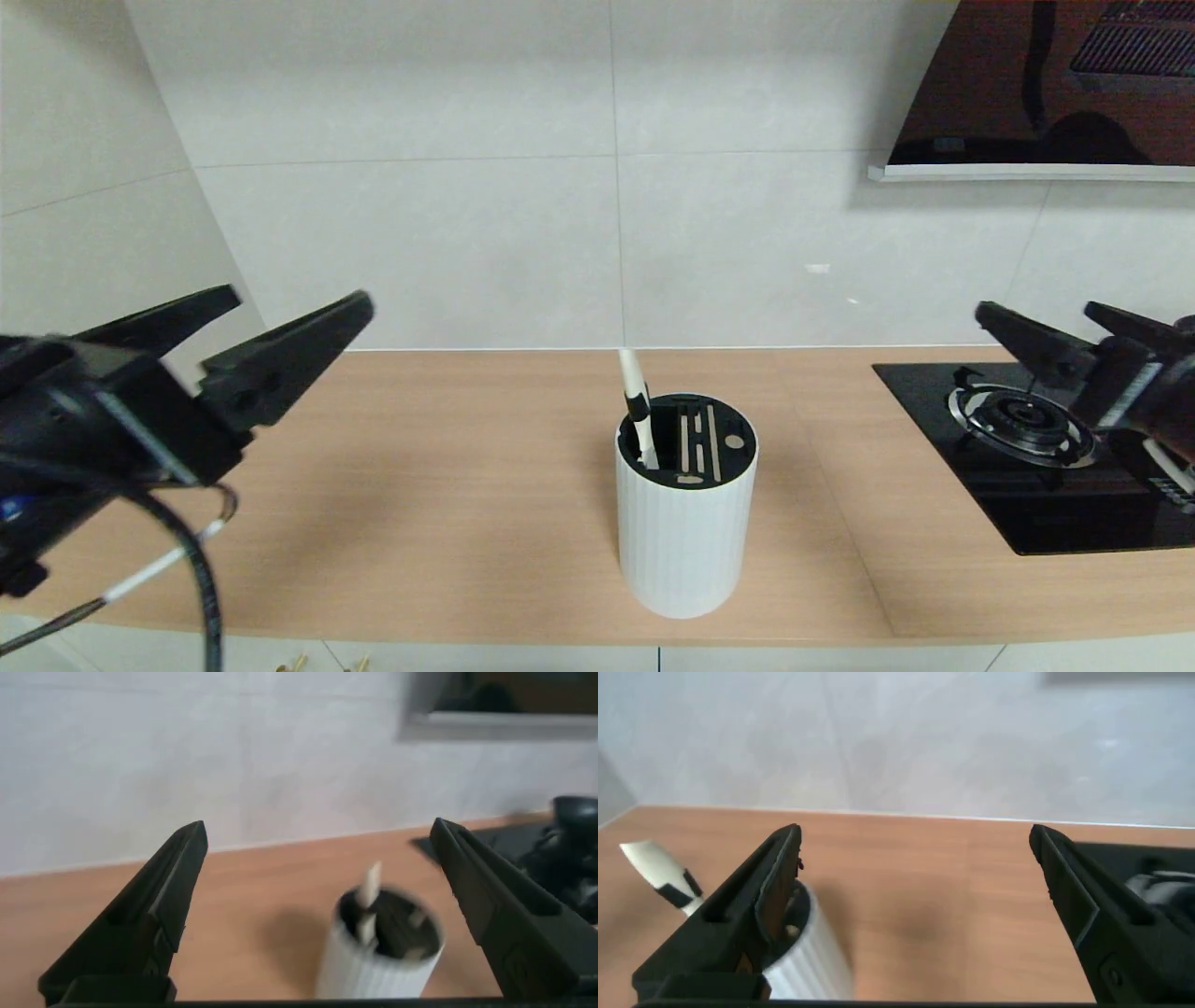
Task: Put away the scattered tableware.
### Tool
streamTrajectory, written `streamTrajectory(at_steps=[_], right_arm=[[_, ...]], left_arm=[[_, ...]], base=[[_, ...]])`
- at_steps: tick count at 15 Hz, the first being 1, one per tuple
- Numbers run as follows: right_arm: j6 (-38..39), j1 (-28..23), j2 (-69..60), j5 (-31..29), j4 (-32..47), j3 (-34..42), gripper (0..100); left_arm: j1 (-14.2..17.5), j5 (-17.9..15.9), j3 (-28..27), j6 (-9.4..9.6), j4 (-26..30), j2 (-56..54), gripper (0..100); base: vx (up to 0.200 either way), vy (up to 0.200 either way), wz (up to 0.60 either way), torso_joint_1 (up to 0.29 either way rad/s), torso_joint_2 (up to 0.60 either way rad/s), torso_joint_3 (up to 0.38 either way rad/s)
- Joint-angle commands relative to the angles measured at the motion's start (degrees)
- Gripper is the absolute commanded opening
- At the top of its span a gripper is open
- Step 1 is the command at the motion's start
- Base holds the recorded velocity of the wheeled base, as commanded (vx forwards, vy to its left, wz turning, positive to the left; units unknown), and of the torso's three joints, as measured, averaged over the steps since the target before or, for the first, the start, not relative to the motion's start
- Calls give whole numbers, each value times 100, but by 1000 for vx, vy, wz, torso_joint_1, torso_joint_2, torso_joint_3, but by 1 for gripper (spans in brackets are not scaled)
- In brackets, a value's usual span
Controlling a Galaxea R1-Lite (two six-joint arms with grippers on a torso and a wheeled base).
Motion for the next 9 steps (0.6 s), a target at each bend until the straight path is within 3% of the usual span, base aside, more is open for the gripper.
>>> streamTrajectory(at_steps=[1, 5, 7, 9], right_arm=[[-385, -585, -2155, 20, 430, 1135, 100], [-605, -902, -4581, 38, 2320, 1197, 100], [-614, -1139, -5390, 46, 3173, 1100, 100], [-640, -1570, -6321, 495, 4078, 1100, 100]], left_arm=[[883, -20, 679, 58, 1654, -2304, 100], [1902, -275, 600, 146, 3289, -4114, 100], [2139, -302, 617, 287, 3693, -4650, 100], [2429, -451, 819, 489, 3869, -5274, 100]], base=[[0, 0, 0, 0, 0, 0], [0, 0, 0, 0, 0, 0], [0, 0, 0, 0, 0, 0], [0, 0, 0, 0, 0, 0]])
